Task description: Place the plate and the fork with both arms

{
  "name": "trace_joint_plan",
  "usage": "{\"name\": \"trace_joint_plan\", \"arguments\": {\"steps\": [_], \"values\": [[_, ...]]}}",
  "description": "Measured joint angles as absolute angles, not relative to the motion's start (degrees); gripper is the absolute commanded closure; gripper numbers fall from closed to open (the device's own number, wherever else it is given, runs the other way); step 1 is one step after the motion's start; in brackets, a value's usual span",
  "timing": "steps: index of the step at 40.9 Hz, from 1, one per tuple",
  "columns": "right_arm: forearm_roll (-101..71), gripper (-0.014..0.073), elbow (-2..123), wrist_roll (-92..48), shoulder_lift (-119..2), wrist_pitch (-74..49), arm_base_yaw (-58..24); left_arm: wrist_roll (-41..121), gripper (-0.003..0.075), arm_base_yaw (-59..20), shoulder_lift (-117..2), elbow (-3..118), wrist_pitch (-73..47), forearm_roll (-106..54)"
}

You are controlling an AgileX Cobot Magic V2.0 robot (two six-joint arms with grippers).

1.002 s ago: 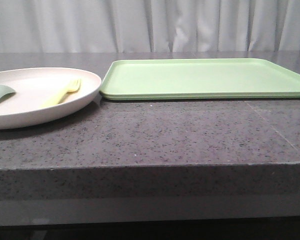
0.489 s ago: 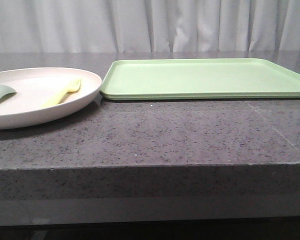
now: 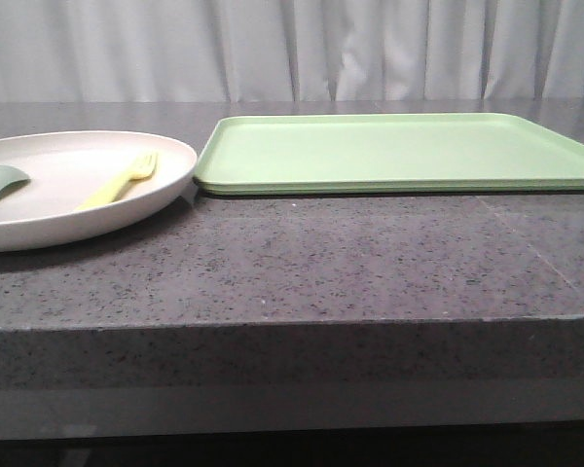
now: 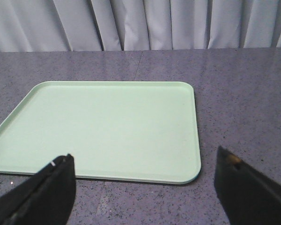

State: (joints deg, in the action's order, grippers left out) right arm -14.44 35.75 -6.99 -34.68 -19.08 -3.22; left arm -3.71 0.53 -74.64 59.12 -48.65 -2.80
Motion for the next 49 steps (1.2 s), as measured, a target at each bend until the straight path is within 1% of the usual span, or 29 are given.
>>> {"name": "trace_joint_plan", "arguments": {"steps": [12, 19, 22, 28, 34, 38, 39, 41, 42, 44, 45, 47, 49], "values": [[-14.44, -0.0030, 35.75, -6.99, -34.68, -19.08, -3.22, -3.27, 0.0101, -1.00, -84.17, 62.50, -49.73, -3.17], [-14.44, -0.0030, 35.75, -6.99, -34.68, -19.08, -3.22, -3.27, 0.0101, -1.00, -85.97, 62.74, -49.78, -3.17], [-14.44, -0.0030, 35.75, -6.99, -34.68, -19.08, -3.22, -3.27, 0.0119, -1.05, -86.34, 62.87, -49.78, -3.60], [-14.44, -0.0030, 35.75, -6.99, -34.68, -19.08, -3.22, -3.27, 0.0224, -1.13, -87.07, 62.87, -49.78, -4.94], [-14.44, -0.0030, 35.75, -6.99, -34.68, -19.08, -3.22, -3.27, 0.0360, -1.13, -87.66, 62.98, -49.88, -6.49], [-14.44, -0.0030, 35.75, -6.99, -34.68, -19.18, -3.22, -3.27, 0.0477, -1.13, -87.80, 62.98, -49.78, -7.24], [-14.44, -0.0030, 35.75, -6.99, -34.68, -19.18, -3.22, -3.27, 0.0494, -1.17, -87.80, 62.98, -49.78, -7.35], [-14.44, -0.0030, 35.75, -6.99, -34.68, -19.18, -3.22, -3.27, 0.0563, -1.17, -87.91, 62.98, -49.67, -7.45], [-14.44, -0.0030, 35.75, -6.99, -34.68, -19.18, -3.22, -3.27, 0.0581, -1.17, -87.91, 62.98, -49.67, -7.55], [-14.44, -0.0030, 35.75, -6.99, -34.68, -19.18, -3.22, -3.27, 0.0650, -1.17, -87.91, 62.98, -49.67, -7.32], [-14.44, -0.0030, 35.75, -6.99, -34.68, -19.18, -3.22, -3.27, 0.0667, -1.17, -87.91, 62.98, -49.67, -7.29], [-14.44, -0.0030, 35.75, -6.99, -34.68, -19.18, -3.22, -3.27, 0.0732, -1.17, -87.91, 62.98, -49.59, -7.18], [-14.44, -0.0030, 35.75, -6.99, -34.68, -19.18, -3.22, -3.27, 0.0738, -1.17, -87.91, 63.08, -49.17, -7.46]]}}
